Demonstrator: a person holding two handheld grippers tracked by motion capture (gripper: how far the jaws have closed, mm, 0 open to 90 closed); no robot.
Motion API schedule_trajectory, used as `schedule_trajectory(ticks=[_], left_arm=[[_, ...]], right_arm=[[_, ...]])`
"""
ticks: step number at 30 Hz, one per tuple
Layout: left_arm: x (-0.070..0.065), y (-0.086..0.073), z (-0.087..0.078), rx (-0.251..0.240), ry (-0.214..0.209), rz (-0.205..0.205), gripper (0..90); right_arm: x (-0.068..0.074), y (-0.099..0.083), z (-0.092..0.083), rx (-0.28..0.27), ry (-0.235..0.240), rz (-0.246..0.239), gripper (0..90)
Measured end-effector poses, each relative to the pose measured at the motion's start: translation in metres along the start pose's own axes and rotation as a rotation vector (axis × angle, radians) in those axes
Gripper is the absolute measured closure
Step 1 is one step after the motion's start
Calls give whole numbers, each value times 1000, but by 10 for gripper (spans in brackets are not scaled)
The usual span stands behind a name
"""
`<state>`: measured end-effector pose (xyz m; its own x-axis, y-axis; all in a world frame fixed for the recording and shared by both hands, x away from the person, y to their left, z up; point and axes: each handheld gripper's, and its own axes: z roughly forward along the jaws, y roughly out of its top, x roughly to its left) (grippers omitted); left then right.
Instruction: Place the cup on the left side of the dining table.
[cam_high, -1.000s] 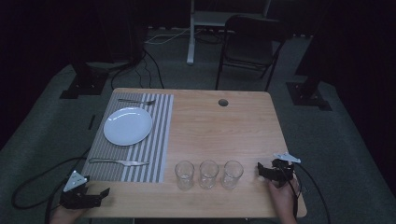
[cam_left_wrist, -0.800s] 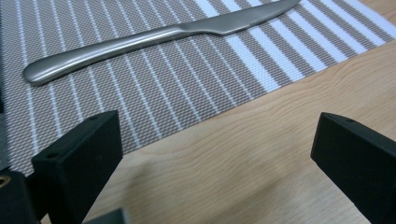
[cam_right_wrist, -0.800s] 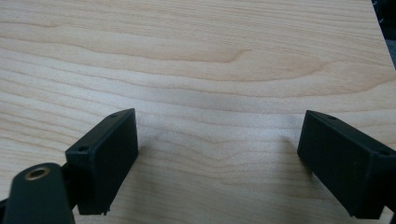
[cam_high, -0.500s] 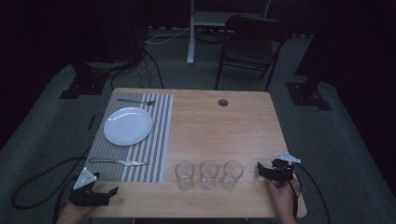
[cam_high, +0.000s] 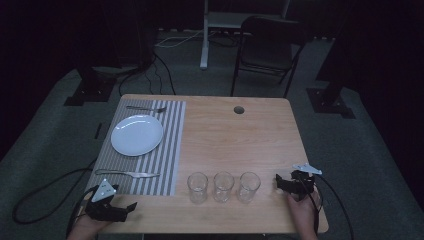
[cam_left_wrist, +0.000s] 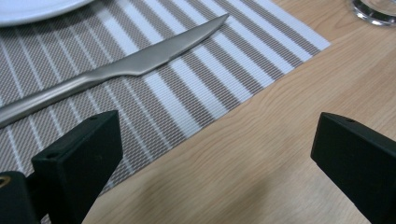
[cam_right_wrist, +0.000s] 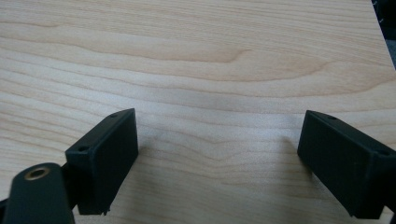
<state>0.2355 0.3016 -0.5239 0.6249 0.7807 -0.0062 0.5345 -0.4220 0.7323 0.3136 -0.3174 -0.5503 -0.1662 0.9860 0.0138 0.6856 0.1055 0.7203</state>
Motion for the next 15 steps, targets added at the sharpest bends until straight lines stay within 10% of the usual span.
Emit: schedule_trajectory(ticks=[15], left_arm=[[-32, 28, 24, -18, -110, 85, 27]], right_arm=[[0, 0, 0, 0, 0, 0, 119]])
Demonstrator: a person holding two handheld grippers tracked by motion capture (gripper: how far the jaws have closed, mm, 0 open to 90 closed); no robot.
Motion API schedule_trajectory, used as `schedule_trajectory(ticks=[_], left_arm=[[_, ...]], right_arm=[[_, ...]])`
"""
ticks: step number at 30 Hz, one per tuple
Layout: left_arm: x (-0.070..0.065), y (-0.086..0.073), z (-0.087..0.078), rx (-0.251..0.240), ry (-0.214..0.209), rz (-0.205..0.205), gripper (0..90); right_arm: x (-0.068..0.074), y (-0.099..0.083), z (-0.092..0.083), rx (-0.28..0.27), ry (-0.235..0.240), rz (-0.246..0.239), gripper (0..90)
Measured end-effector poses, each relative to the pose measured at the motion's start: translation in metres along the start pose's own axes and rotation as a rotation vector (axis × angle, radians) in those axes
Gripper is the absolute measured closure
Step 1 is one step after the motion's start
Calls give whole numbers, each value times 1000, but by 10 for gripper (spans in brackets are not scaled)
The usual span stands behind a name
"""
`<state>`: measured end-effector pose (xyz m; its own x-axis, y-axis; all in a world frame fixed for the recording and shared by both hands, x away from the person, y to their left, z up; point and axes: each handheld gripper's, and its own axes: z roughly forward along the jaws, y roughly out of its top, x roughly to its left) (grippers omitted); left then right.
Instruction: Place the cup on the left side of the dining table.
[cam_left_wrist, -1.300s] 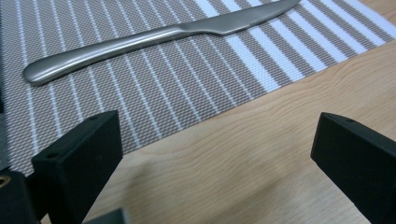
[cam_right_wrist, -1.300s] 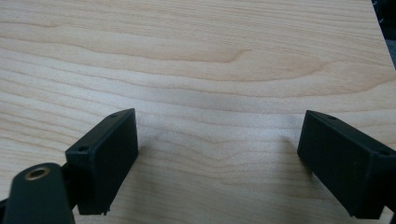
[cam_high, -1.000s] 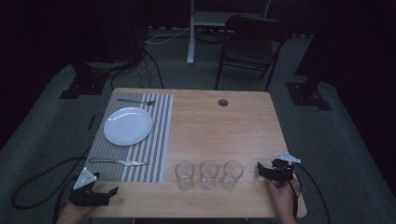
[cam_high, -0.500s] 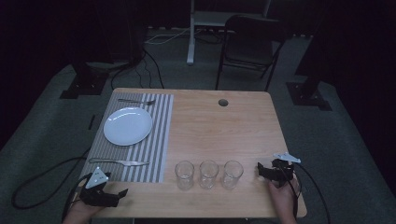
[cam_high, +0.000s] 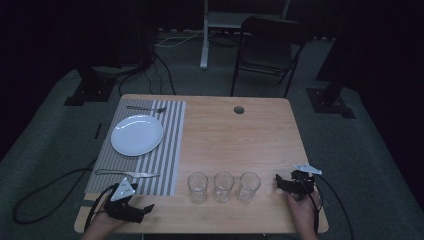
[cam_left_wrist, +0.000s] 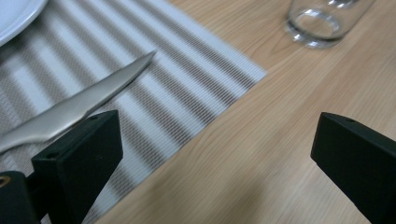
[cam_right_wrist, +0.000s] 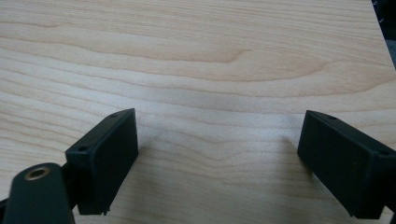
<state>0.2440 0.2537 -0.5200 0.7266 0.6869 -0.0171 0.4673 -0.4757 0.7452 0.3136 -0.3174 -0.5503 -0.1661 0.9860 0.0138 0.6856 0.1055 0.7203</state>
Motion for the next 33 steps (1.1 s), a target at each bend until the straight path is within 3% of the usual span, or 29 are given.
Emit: schedule_trajectory(ticks=[13, 33], left_arm=[[-23, 25, 31, 21, -82, 69, 27], [-51, 62, 63, -24, -169, 134, 27]], right_arm=[[0, 0, 0, 0, 0, 0, 119], [0, 0, 0, 0, 0, 0, 119]])
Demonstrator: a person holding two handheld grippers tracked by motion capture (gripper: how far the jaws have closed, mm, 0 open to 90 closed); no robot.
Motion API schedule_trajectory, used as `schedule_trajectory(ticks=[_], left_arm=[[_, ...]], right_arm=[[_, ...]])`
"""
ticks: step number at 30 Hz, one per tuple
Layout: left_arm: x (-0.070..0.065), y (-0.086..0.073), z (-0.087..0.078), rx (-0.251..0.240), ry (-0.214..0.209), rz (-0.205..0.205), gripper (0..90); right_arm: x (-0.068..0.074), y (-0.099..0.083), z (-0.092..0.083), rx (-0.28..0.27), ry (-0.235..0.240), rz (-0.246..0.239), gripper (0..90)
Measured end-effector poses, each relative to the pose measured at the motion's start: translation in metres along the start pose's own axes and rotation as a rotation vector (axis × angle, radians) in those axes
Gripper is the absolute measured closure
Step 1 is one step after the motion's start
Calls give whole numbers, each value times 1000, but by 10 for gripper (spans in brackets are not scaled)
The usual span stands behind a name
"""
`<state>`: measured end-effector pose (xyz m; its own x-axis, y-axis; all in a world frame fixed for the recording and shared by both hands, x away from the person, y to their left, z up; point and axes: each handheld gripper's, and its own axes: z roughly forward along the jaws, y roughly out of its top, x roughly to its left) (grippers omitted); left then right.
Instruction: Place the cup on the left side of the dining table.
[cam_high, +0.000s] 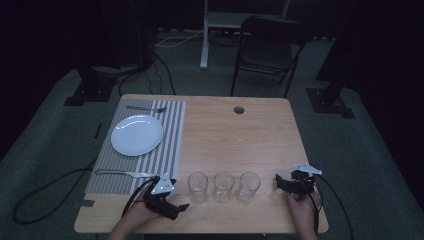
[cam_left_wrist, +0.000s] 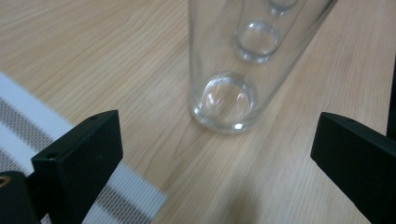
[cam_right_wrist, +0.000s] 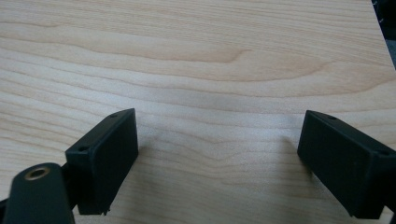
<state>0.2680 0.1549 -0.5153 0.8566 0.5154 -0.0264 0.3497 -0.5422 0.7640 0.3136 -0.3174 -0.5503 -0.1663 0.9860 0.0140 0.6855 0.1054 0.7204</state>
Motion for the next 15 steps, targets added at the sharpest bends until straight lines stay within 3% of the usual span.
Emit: schedule_trajectory(ticks=[15], left_arm=[[-3, 23, 17, -40, -17, 7, 27]], right_arm=[[0, 0, 0, 0, 0, 0, 119]])
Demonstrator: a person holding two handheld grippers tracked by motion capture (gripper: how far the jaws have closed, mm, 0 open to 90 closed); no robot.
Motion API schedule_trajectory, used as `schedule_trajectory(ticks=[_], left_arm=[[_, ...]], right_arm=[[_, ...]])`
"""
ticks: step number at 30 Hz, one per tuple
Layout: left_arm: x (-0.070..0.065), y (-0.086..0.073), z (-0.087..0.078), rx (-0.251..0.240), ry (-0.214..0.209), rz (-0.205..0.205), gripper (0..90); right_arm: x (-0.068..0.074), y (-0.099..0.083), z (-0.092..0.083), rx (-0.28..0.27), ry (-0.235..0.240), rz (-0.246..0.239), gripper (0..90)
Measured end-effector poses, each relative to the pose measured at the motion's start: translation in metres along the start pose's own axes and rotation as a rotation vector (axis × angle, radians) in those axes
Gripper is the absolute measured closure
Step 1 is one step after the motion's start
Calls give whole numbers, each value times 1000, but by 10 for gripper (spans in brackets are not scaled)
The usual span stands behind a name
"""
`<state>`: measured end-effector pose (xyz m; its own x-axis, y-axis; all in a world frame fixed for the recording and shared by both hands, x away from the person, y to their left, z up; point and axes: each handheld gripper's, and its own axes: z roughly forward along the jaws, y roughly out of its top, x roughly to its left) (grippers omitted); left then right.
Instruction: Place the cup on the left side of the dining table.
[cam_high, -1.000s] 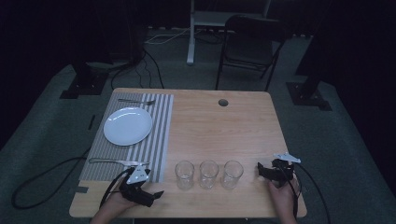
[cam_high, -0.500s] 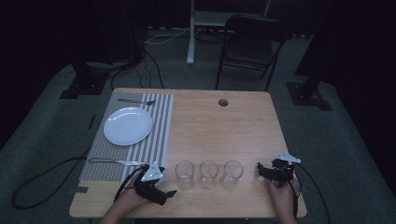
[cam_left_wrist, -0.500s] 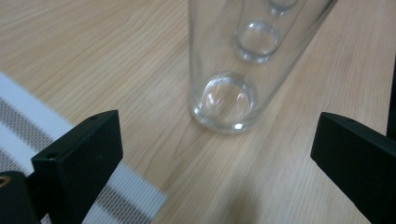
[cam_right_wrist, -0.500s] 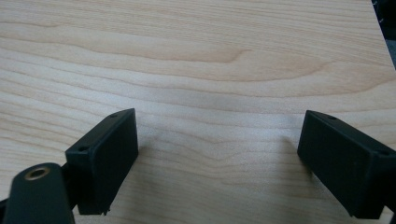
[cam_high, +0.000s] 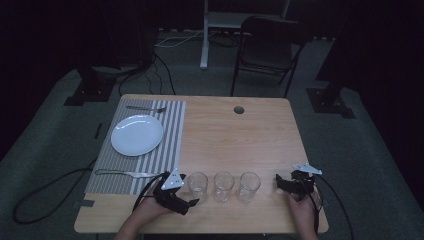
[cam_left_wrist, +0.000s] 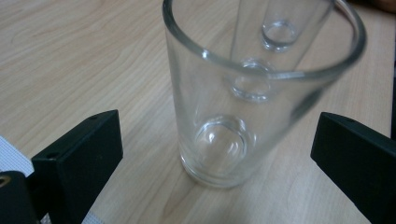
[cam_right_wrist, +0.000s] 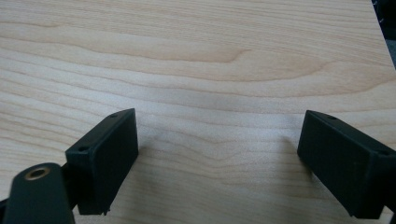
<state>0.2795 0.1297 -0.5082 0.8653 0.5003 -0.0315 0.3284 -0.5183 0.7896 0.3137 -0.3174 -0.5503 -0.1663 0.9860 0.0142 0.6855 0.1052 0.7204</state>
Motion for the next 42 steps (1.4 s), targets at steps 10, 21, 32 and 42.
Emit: schedule_trajectory(ticks=[10, 21, 32, 42], left_arm=[[-4, 5, 7, -75, 45, -1, 49], [-8, 8, 14, -135, 40, -4, 160], [-11, 10, 16, -150, 33, 7, 291], [-12, 10, 15, -154, 23, 14, 295]], right_arm=[[0, 0, 0, 0, 0, 0, 119], [0, 0, 0, 0, 0, 0, 119], [0, 0, 0, 0, 0, 0, 119], [0, 0, 0, 0, 0, 0, 119]])
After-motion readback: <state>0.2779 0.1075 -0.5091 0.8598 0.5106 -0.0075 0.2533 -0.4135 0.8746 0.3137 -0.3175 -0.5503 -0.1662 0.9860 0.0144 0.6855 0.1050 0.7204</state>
